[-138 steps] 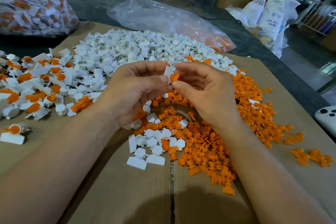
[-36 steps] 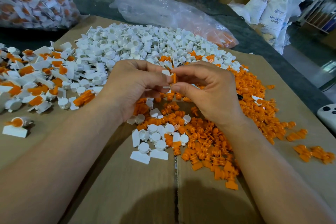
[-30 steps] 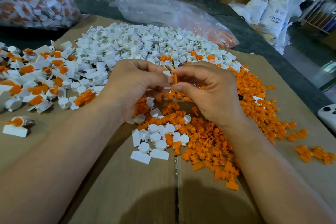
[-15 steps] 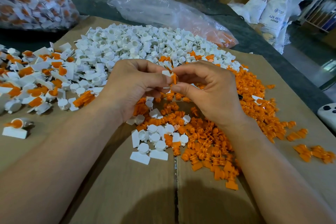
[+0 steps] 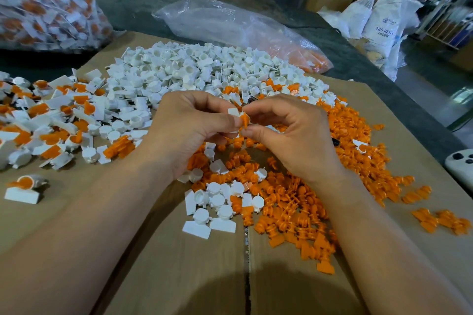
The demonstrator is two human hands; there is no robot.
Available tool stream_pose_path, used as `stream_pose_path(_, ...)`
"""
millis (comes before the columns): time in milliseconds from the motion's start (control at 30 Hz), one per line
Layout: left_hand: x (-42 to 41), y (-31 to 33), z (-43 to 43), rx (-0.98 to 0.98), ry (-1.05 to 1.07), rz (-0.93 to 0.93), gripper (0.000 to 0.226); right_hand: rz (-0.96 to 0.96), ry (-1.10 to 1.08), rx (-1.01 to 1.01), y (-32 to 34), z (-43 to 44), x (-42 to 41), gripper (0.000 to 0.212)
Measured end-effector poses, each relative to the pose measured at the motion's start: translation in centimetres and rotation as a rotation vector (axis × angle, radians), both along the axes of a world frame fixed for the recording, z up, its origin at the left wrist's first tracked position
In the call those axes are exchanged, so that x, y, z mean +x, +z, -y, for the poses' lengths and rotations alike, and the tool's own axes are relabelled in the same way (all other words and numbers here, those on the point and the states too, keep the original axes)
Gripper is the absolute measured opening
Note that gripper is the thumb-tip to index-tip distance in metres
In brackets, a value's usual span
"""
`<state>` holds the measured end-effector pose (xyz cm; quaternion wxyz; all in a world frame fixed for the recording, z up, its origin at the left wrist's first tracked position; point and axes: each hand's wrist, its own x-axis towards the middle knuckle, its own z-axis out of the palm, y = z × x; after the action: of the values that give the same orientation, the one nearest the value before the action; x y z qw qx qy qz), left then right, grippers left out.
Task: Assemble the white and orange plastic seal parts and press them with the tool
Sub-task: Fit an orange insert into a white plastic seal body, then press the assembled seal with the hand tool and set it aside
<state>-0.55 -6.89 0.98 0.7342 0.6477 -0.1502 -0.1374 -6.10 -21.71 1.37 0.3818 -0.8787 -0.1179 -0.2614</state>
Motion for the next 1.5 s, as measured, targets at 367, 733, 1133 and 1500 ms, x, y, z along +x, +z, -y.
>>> stream_pose_path(367, 0.0, 0.1, 0.1, 0.019, 0.026, -0.028, 0.014, -0.055, -0.103, -0.05, -0.2, 0.4, 0.2, 0.034)
stream_pose_path(733, 0.1, 0.0, 0.0, 0.026, 0.023, -0.005, 0.015, 0.029, -0.034, -0.074, -0.1, 0.2, 0.1, 0.032)
stream_pose_path(1133, 0.4, 0.2, -0.1, -0.049, 0.034, -0.118, 0.016, -0.403, -0.381, -0.183, 2.0, 4.4, -0.1, 0.06)
stream_pose_path(1500, 0.4, 0.4, -0.2, -0.114, 0.012, -0.16, 0.025, -0.764, -0.426, -0.618, 1.0, 5.2, 0.2, 0.105)
